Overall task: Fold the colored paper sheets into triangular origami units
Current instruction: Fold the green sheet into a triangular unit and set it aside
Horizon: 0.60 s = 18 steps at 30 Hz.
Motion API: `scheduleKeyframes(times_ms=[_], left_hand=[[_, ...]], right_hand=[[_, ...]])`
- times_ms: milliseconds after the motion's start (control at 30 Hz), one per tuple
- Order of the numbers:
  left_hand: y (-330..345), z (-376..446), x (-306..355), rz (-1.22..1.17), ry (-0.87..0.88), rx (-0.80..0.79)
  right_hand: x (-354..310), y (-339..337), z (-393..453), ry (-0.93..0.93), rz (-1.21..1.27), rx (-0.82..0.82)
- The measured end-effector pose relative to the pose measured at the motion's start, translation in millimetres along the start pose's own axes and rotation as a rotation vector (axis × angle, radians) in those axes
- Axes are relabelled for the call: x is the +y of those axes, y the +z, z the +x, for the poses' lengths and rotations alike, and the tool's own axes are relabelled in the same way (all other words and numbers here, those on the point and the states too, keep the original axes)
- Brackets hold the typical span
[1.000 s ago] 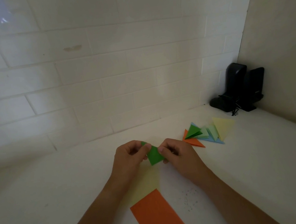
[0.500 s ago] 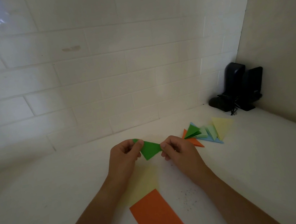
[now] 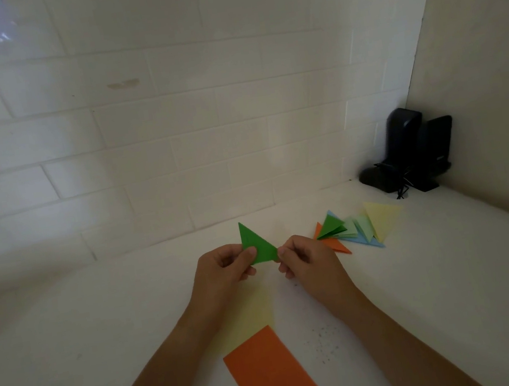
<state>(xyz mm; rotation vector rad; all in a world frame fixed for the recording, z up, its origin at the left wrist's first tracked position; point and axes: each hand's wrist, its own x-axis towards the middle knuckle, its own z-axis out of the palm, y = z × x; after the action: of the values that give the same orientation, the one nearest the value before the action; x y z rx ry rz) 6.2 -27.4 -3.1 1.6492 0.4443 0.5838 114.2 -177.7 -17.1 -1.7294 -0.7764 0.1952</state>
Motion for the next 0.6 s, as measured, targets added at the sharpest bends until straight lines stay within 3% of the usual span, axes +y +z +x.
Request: scheduleKeyframes(times_ms=[367, 600], left_hand=[[-1.4, 0.5, -1.4, -0.021, -0.023, 0.024], [4.1, -1.1, 2.0, -0.148, -0.109, -0.093]], right_hand=[[-0.8, 0.5, 0.5, -0.168, -0.013, -0.14], [-1.9, 1.3, -0.3, -0.102, -0.02, -0.048]])
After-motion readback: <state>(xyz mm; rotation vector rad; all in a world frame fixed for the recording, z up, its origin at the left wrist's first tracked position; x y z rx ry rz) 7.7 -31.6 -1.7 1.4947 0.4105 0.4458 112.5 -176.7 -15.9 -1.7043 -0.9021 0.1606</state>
